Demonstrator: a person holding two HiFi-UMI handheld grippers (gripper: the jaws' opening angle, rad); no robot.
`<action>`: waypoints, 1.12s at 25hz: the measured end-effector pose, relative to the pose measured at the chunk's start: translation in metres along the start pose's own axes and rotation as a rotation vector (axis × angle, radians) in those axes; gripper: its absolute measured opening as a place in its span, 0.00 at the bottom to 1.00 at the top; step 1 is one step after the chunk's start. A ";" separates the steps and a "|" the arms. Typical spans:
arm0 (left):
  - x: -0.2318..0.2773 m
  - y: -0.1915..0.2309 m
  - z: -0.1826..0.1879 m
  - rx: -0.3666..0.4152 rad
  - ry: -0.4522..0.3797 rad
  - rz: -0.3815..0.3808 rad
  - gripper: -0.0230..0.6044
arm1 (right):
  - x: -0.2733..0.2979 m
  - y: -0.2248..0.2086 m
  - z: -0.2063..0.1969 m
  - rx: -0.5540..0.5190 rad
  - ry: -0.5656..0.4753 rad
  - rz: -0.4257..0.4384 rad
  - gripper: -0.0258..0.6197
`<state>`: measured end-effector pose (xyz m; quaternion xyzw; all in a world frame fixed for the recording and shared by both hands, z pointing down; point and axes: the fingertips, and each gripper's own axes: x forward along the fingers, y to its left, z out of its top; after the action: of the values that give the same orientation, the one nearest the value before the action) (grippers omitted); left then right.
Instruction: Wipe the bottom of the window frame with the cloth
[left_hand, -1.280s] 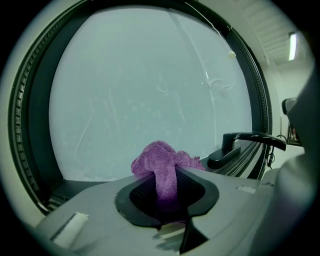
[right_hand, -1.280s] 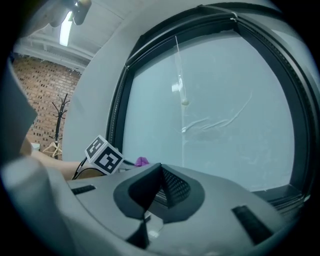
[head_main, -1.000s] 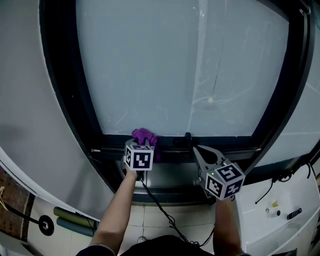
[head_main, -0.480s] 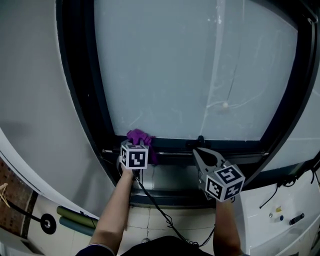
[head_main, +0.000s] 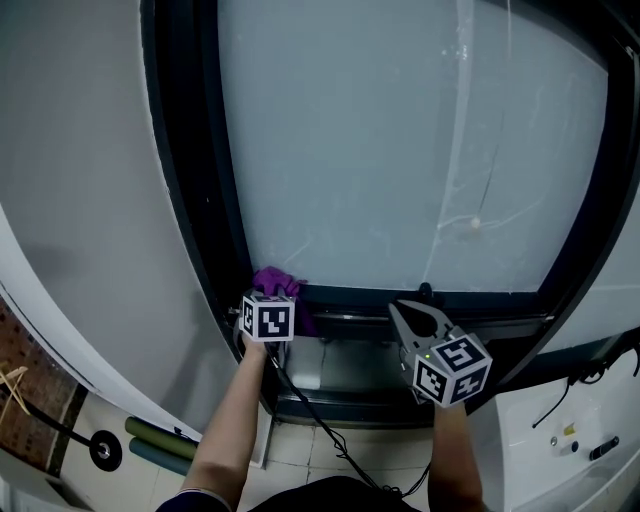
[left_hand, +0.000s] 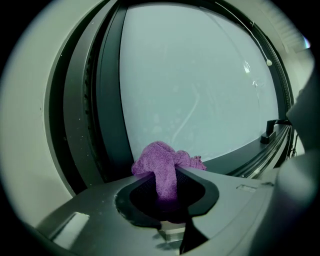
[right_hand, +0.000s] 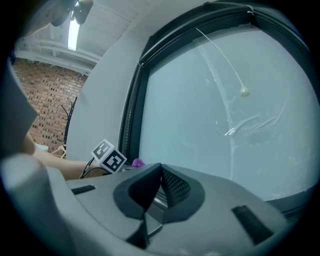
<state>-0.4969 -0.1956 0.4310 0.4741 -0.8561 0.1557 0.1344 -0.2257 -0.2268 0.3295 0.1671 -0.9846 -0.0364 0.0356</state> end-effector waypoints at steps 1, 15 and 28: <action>0.001 0.003 -0.001 -0.003 0.002 0.005 0.19 | 0.001 0.001 0.000 0.001 -0.002 0.000 0.06; -0.020 0.017 -0.014 -0.030 0.015 0.048 0.18 | -0.004 0.012 0.001 -0.005 -0.001 0.020 0.06; -0.074 -0.034 -0.008 -0.063 -0.073 -0.068 0.18 | -0.027 0.001 -0.003 -0.018 0.018 0.017 0.06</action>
<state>-0.4290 -0.1523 0.4154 0.5039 -0.8483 0.1064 0.1231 -0.2005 -0.2175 0.3312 0.1586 -0.9853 -0.0433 0.0464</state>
